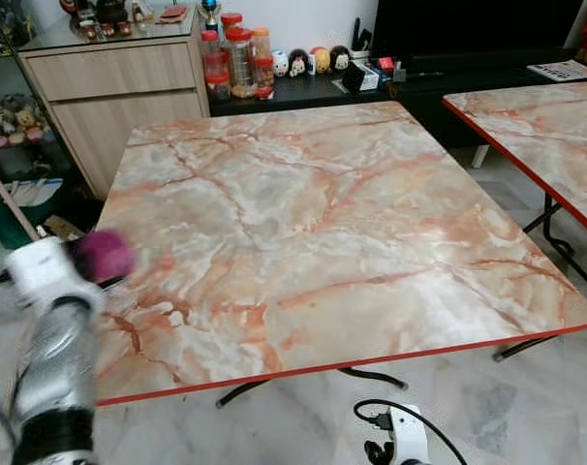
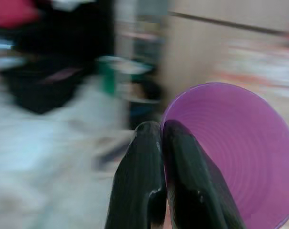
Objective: Setting the table
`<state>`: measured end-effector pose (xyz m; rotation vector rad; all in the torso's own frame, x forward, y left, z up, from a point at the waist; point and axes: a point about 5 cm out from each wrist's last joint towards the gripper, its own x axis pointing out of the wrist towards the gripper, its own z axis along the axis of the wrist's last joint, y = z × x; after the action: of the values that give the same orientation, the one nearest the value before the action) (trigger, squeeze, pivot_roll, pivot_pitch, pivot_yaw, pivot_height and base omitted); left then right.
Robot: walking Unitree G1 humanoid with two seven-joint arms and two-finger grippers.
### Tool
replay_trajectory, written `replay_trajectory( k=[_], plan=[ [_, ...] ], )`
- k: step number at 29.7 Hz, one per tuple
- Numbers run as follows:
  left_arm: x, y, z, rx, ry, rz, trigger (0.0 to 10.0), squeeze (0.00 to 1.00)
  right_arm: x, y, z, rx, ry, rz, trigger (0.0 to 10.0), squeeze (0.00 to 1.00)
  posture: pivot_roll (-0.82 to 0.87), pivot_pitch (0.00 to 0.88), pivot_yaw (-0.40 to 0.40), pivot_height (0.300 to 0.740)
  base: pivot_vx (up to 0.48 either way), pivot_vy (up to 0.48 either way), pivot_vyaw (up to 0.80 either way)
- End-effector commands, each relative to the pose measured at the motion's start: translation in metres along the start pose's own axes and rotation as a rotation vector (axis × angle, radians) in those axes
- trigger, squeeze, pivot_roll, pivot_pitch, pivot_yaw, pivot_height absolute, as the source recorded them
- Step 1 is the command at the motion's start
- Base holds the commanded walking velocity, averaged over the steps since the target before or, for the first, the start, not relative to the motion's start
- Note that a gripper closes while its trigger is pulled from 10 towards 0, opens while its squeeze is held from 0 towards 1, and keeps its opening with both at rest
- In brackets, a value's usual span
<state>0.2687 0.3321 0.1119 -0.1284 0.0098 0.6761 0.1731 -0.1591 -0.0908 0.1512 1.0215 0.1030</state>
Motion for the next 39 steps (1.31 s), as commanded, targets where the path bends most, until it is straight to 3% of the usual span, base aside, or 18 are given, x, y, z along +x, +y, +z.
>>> replay_trajectory(
  k=[1,2,3,4,7,10,16,21,23,28,30,34,39],
  plan=[
    [-0.001,0.031,-0.001,0.072,-0.042,0.153,10.0,0.0,0.0,0.001,0.0,-0.013,-0.002,0.006,10.0,0.0,0.08,0.0,0.016,0.74,0.0,0.0,0.0],
    [-0.003,0.041,-0.004,0.097,-0.04,0.192,10.0,0.0,0.0,0.001,0.0,-0.013,-0.001,0.007,10.0,0.0,0.08,0.0,0.017,0.74,0.0,0.0,0.0],
    [-0.003,0.041,-0.004,0.097,-0.04,0.192,10.0,0.0,0.0,0.001,0.0,-0.013,-0.001,0.007,10.0,0.0,0.08,0.0,0.017,0.74,0.0,0.0,0.0],
    [-0.008,0.062,-0.01,0.154,-0.033,0.277,10.0,0.0,0.0,0.001,-0.001,-0.013,0.0,0.007,10.0,0.0,0.09,0.0,0.017,0.74,0.0,0.0,0.0],
    [-0.014,0.082,-0.018,0.194,-0.02,0.346,10.0,0.0,0.0,0.002,-0.001,-0.014,0.002,0.008,10.0,0.0,0.08,0.0,0.018,0.74,0.0,0.0,0.0],
    [-0.023,0.102,-0.037,0.25,0.063,0.414,10.0,0.0,0.0,0.002,-0.002,-0.015,0.003,0.009,10.0,0.0,0.08,0.0,0.021,0.74,0.0,0.0,0.0],
    [-0.055,0.127,-0.094,0.187,0.318,0.533,10.0,0.0,0.0,0.002,-0.001,-0.015,0.003,0.008,10.0,0.0,0.08,0.0,0.018,0.74,0.0,0.0,0.0],
    [-0.061,0.104,-0.12,0.137,0.459,0.357,10.0,0.0,0.0,0.002,0.0,-0.001,0.0,0.003,10.0,0.0,0.08,0.0,0.013,0.74,0.0,0.0,0.0],
    [-0.067,0.074,-0.139,0.116,0.555,0.149,10.0,0.0,0.0,0.001,0.001,-0.003,-0.003,0.002,10.0,0.0,0.08,0.0,0.013,0.74,0.0,0.0,0.0],
    [-0.081,0.032,-0.161,0.197,0.633,-0.094,10.0,0.0,0.0,0.0,0.002,0.02,-0.011,-0.009,10.0,0.0,0.07,0.0,0.017,0.74,0.0,0.0,0.0],
    [-0.081,0.031,-0.161,0.195,0.633,-0.103,10.0,0.0,0.0,0.0,0.002,0.021,-0.012,-0.009,10.0,0.0,0.07,0.0,0.017,0.74,0.0,0.0,0.0],
    [-0.09,0.004,-0.171,0.212,0.677,-0.196,10.0,0.0,0.0,-0.002,0.002,0.027,-0.012,-0.019,10.0,0.0,0.06,0.0,0.018,0.74,0.0,0.0,0.0],
    [-0.097,-0.011,-0.177,0.221,0.694,-0.253,10.0,0.0,0.0,-0.002,0.002,0.015,-0.01,-0.02,10.0,0.0,0.05,0.0,0.015,0.74,0.0,0.0,0.0]
  ],
)
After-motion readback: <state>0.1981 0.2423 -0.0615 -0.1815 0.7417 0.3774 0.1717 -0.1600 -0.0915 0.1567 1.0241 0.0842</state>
